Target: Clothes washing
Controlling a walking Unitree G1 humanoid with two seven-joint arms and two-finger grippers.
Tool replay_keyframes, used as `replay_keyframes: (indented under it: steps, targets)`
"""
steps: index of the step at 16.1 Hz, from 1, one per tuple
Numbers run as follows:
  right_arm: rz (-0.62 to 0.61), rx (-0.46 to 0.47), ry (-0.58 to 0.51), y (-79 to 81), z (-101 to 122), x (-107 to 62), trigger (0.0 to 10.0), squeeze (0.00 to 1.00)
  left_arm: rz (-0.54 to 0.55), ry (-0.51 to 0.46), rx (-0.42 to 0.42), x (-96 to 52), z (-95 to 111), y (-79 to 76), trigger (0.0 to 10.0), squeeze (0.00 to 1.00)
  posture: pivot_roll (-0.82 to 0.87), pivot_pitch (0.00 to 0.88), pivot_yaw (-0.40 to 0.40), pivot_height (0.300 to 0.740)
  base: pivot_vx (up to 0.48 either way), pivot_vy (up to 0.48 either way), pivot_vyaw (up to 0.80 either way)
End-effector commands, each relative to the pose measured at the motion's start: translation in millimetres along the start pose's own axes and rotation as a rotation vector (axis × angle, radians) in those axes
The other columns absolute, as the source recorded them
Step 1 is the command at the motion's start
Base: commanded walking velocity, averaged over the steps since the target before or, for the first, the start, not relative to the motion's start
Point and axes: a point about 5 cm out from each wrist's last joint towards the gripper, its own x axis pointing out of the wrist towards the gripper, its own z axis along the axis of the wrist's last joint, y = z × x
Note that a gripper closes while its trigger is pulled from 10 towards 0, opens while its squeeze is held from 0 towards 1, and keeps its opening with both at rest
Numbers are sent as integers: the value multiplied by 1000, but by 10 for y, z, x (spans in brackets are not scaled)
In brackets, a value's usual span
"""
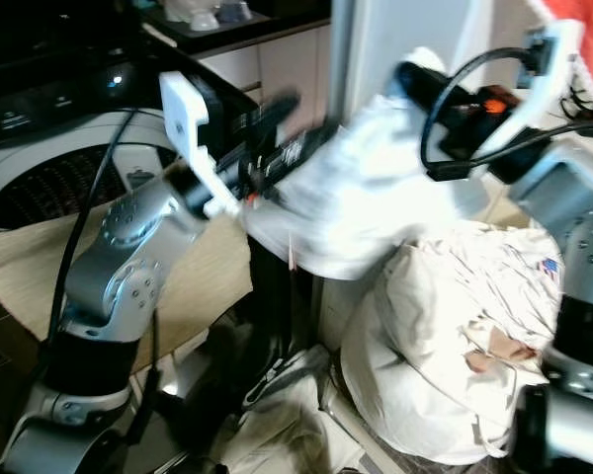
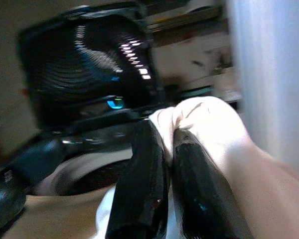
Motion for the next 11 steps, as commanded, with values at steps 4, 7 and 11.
replay_keyframes:
  steps: [4,7,11]
  targets:
    - [122,18,-39,315,90,124,0,0,-72,80,-28,20,-158,-118,10000,0,-76,0,30,740,0,0,0]
    - [182,35,-42,479,84,176,0,0,-101,209,-6,-19,-458,-262,10000,0,-78,0,32,740,0,0,0]
    - [199,43,-44,555,94,170,0,0,-22,199,29,-13,-436,-142,0,0,-78,0,33,740,0,0,0]
